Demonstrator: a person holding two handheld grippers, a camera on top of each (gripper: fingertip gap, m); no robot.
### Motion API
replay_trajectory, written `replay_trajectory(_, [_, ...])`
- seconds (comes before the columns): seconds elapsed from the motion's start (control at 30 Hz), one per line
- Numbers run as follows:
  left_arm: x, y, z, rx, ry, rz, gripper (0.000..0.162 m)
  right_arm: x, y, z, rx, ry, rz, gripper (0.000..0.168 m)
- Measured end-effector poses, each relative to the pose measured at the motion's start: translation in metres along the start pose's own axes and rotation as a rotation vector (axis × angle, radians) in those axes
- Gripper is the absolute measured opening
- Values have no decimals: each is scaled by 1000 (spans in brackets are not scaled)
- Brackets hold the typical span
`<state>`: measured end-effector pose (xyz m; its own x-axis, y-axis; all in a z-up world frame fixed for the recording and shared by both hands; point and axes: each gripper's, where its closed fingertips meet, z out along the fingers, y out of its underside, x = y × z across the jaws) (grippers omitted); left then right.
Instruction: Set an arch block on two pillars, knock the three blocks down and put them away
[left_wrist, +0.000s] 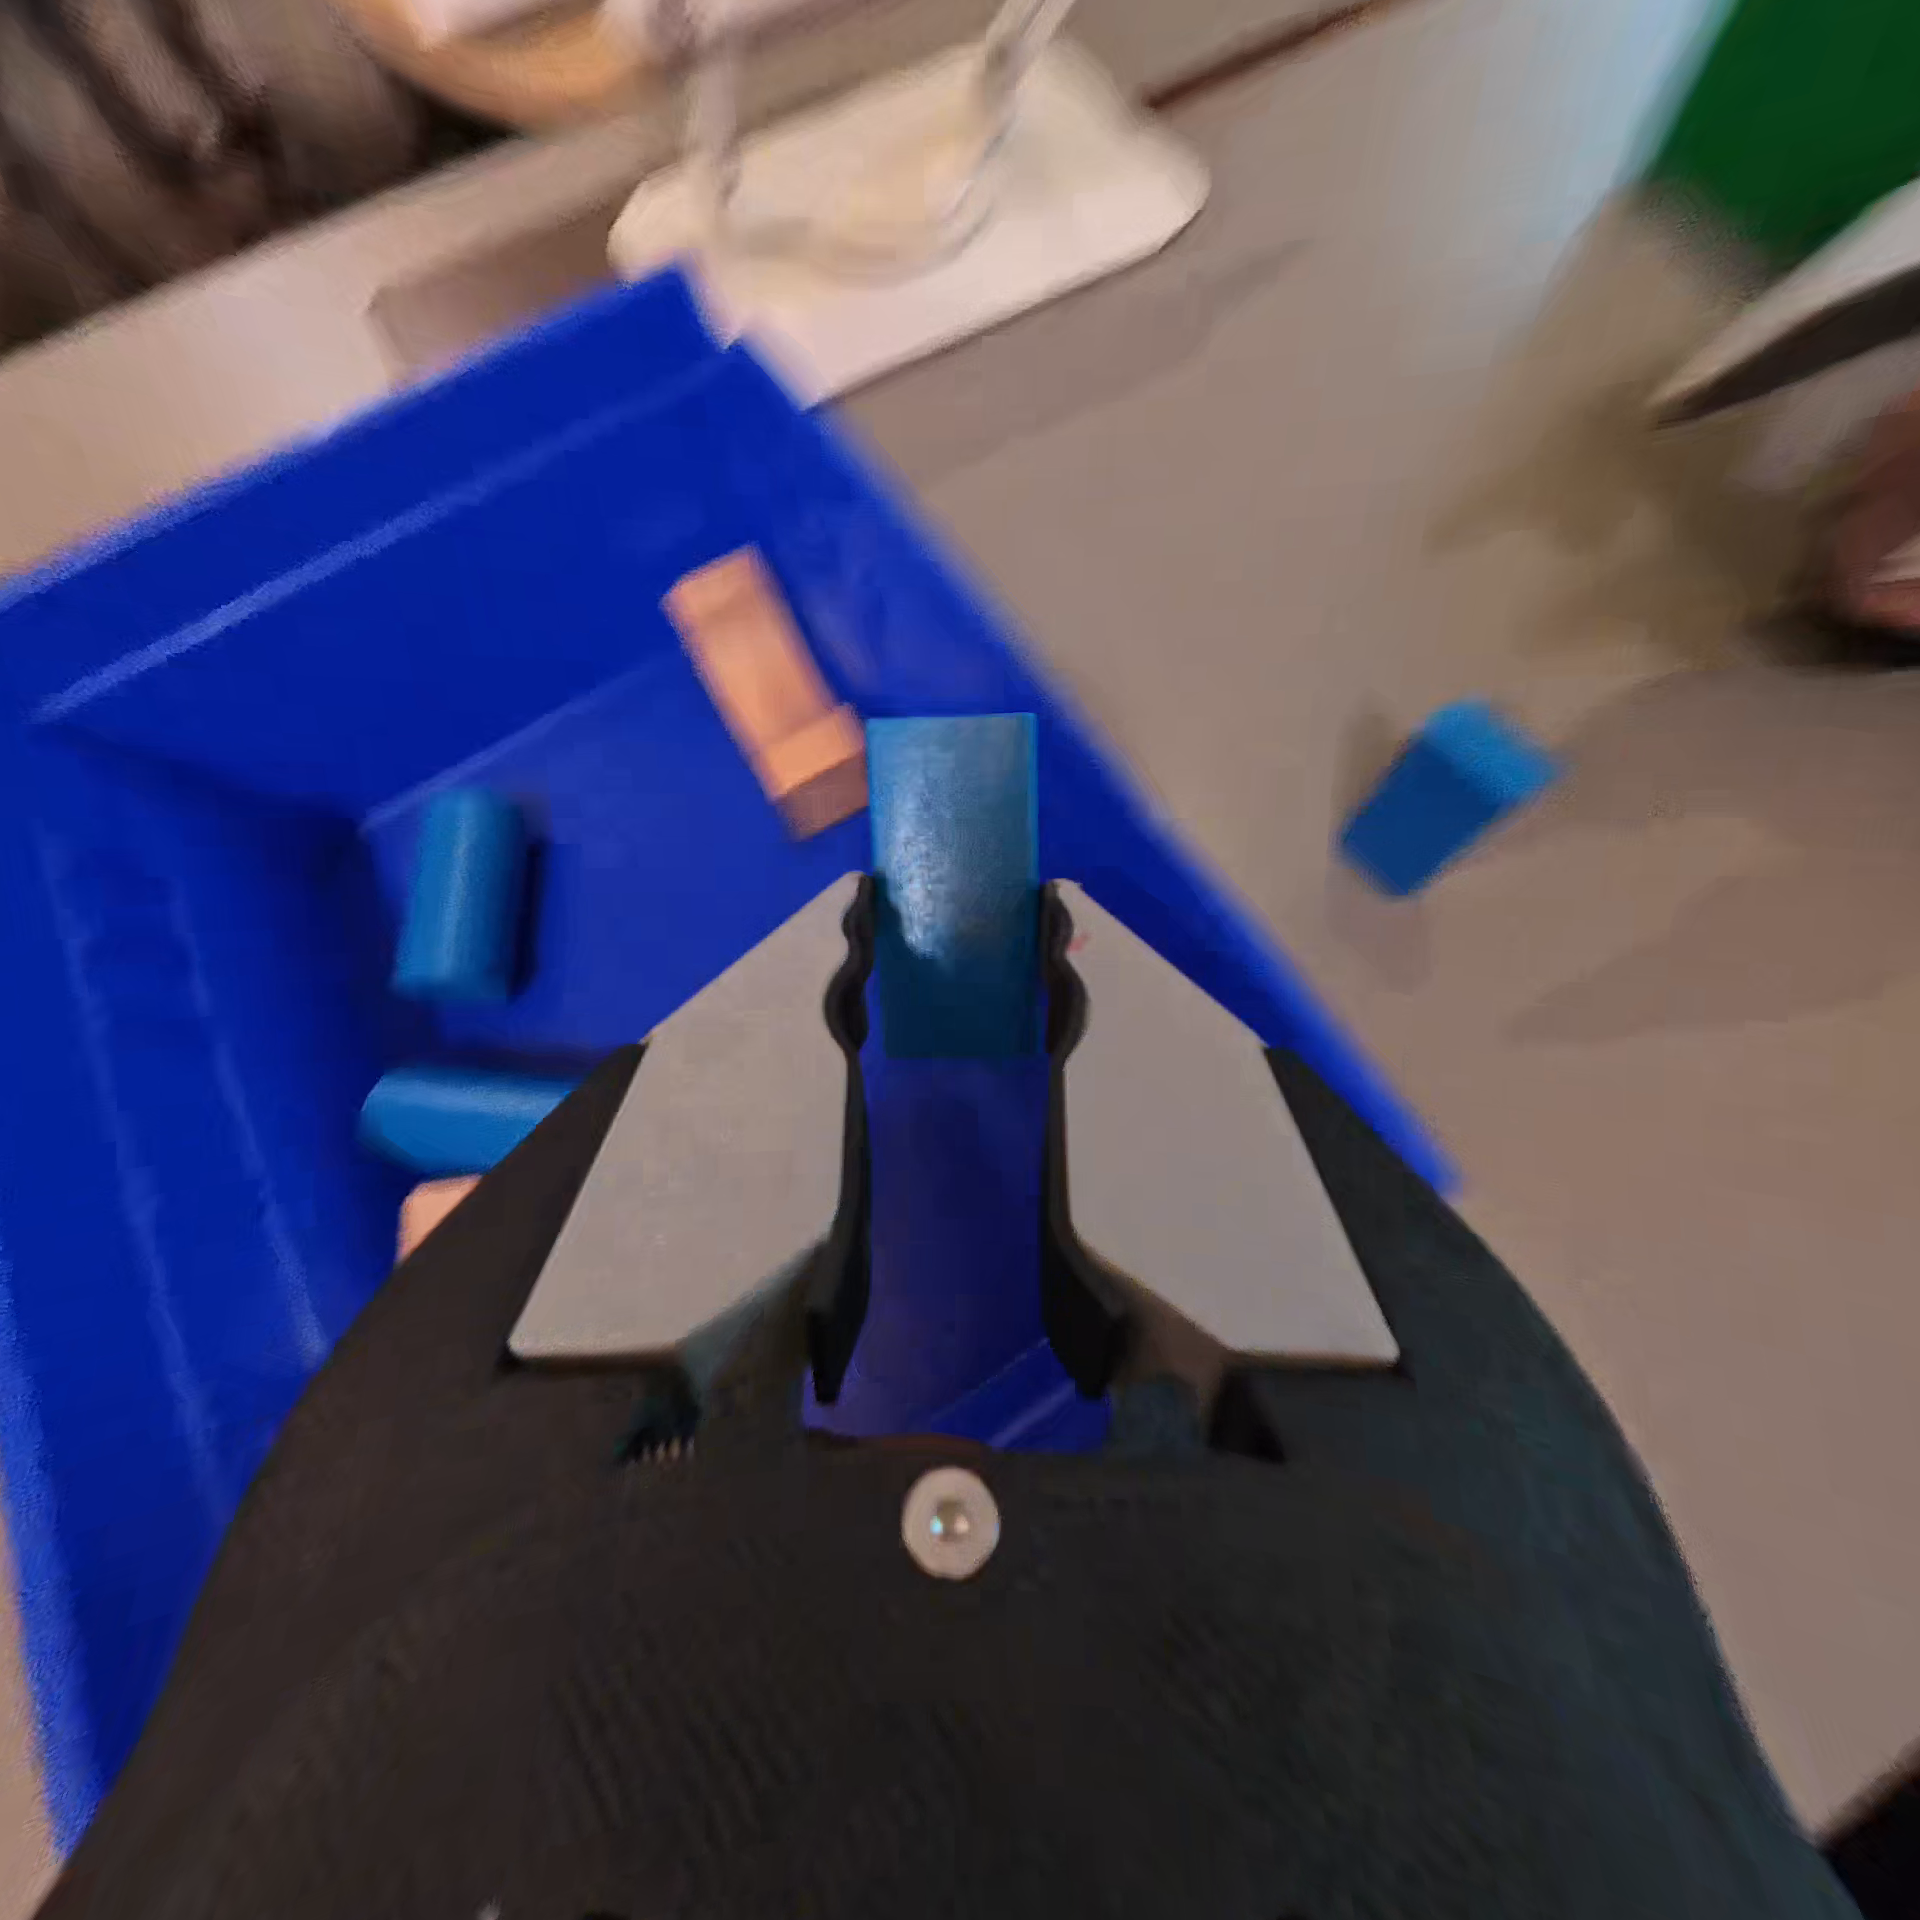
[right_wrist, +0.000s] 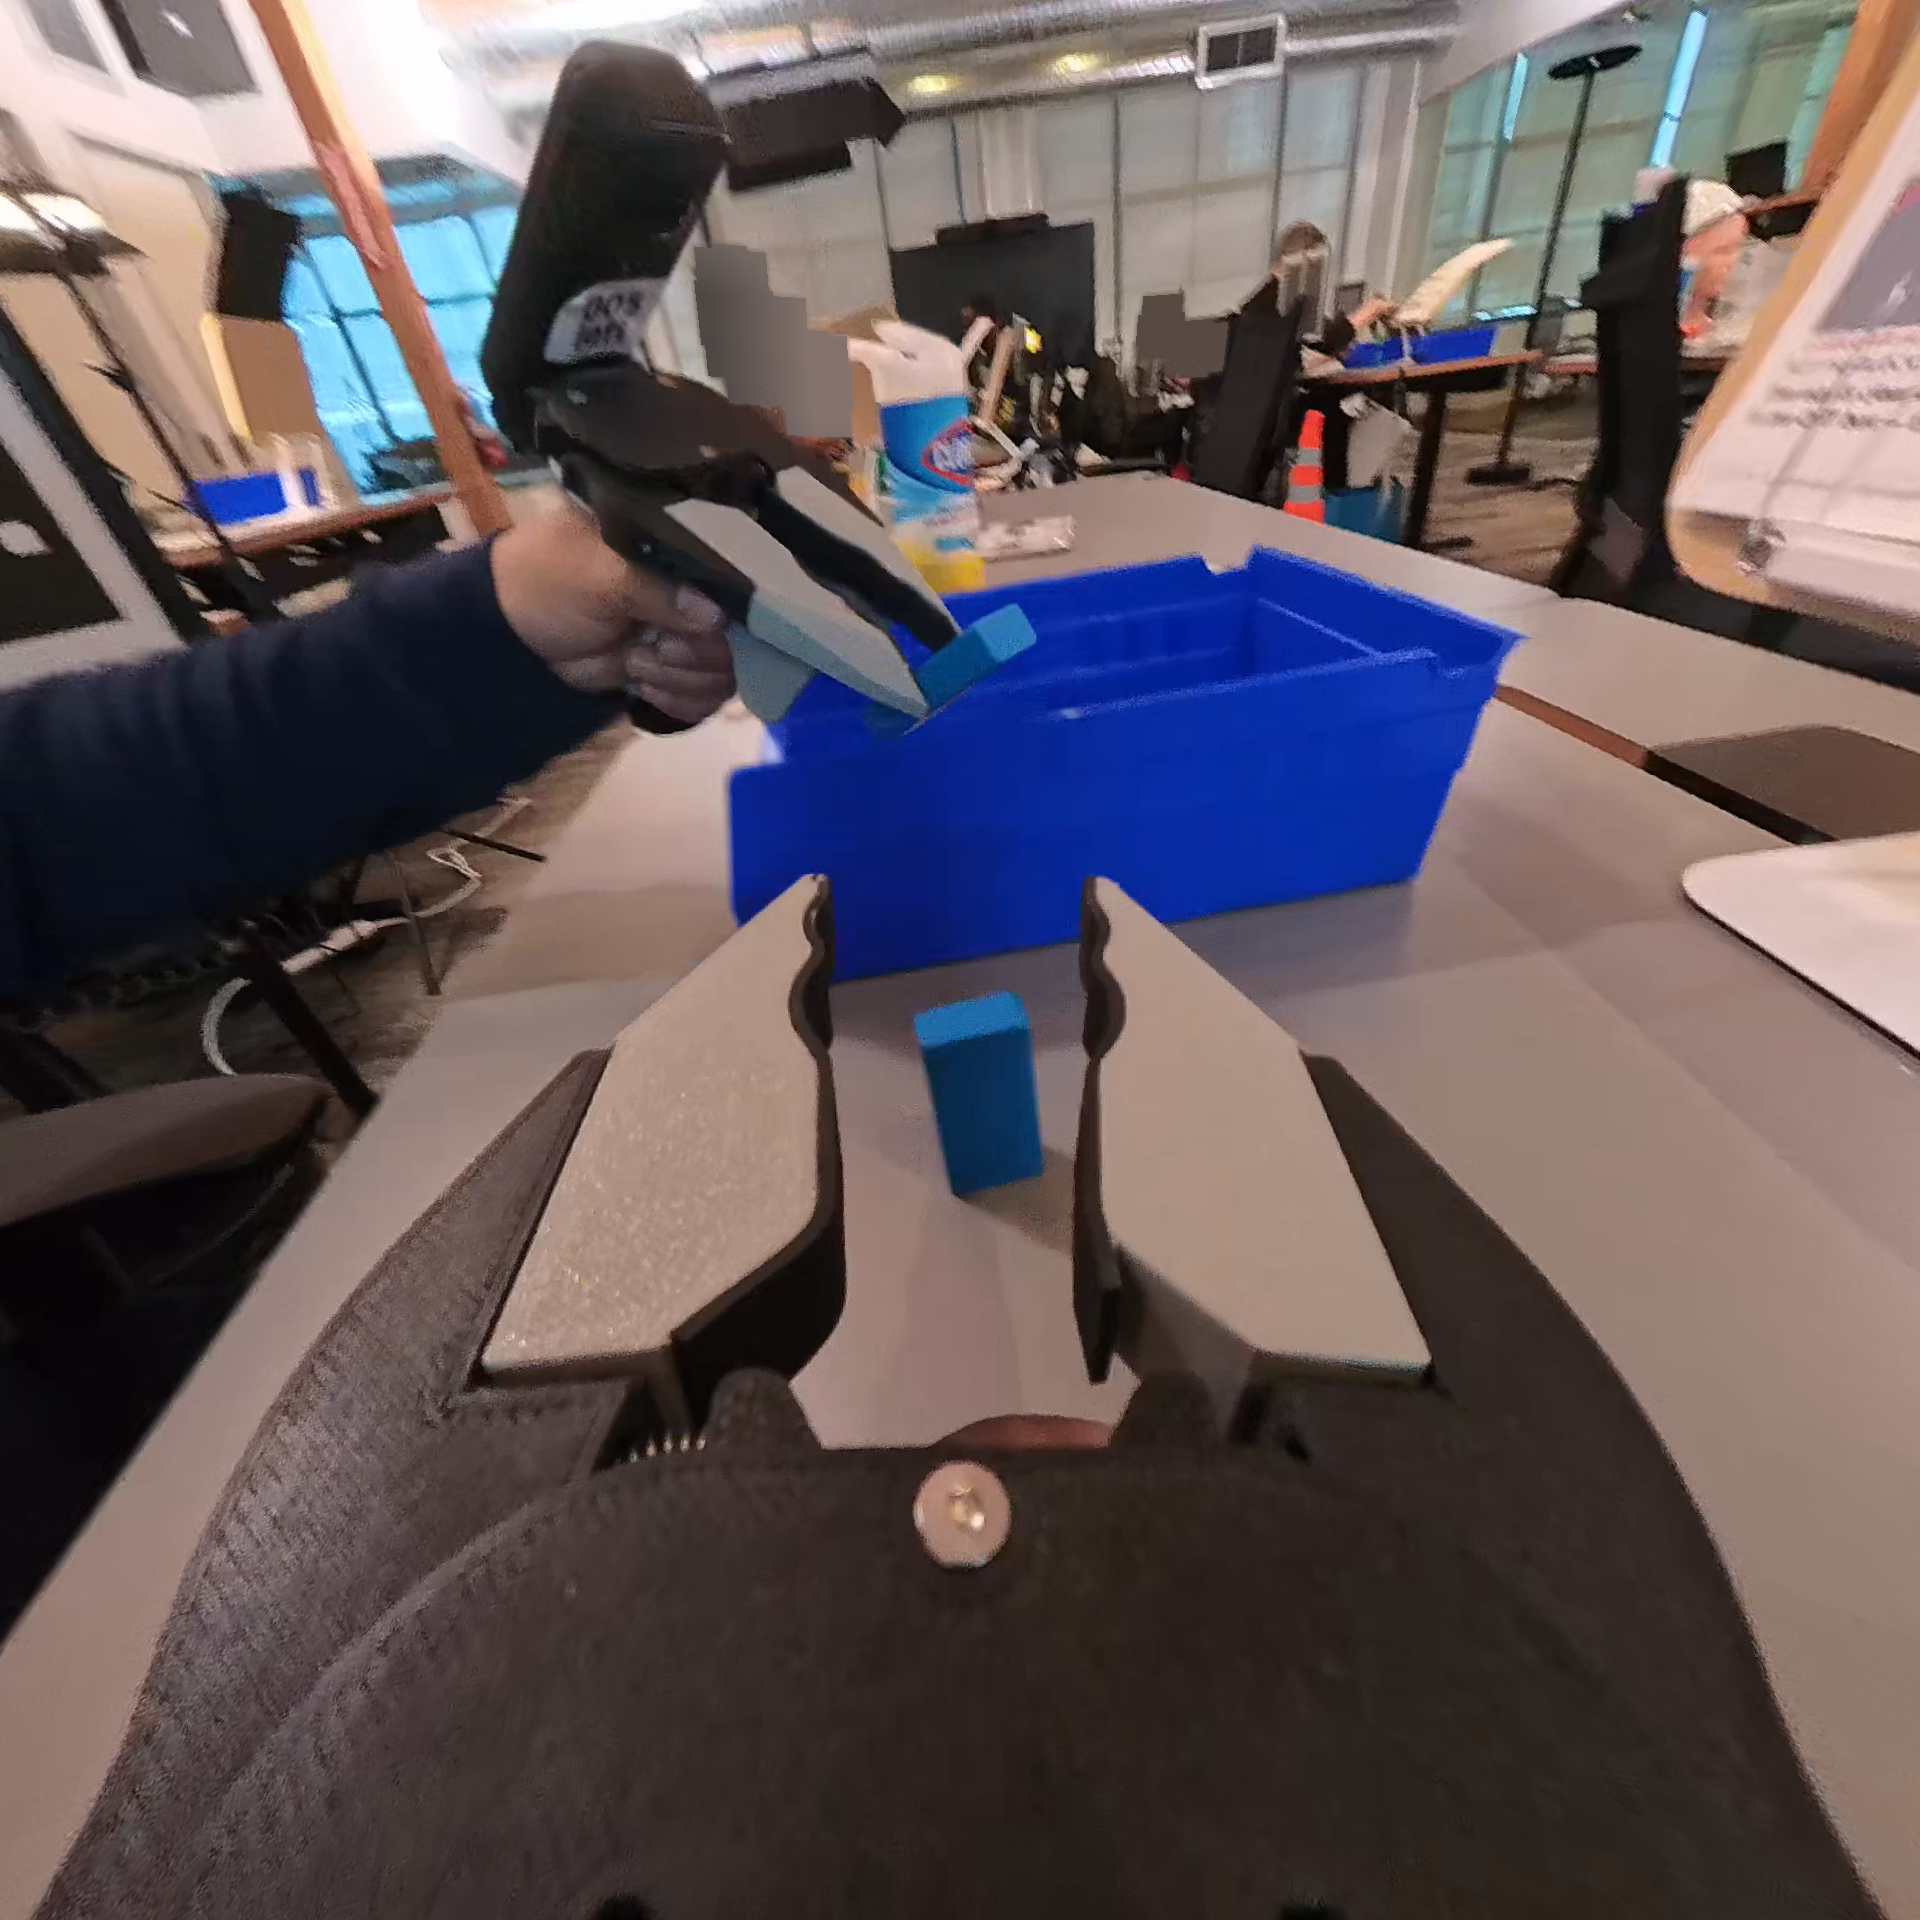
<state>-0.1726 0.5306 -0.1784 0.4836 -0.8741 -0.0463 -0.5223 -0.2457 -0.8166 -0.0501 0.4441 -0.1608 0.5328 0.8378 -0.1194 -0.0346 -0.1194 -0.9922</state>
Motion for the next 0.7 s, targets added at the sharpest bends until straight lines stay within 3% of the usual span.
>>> replay_trajectory(0.1, [66,-32,-28,180,277,83,30,-24,-21,-2,69,-105,17,44])
replay_trajectory(0.23, [127,-48,-46,272,493,125,29,-59,-44,-4,149,-236,11,46])
replay_trajectory(0.5, [167,-53,-29,311,600,91,29,-78,-51,-2,174,-301,17,45])
replay_trajectory(0.6, [176,-52,-23,311,617,99,29,-74,-48,-2,157,-284,13,31])
replay_trajectory(0.7, [180,-54,-19,325,617,105,29,-73,-46,-3,152,-296,24,32])
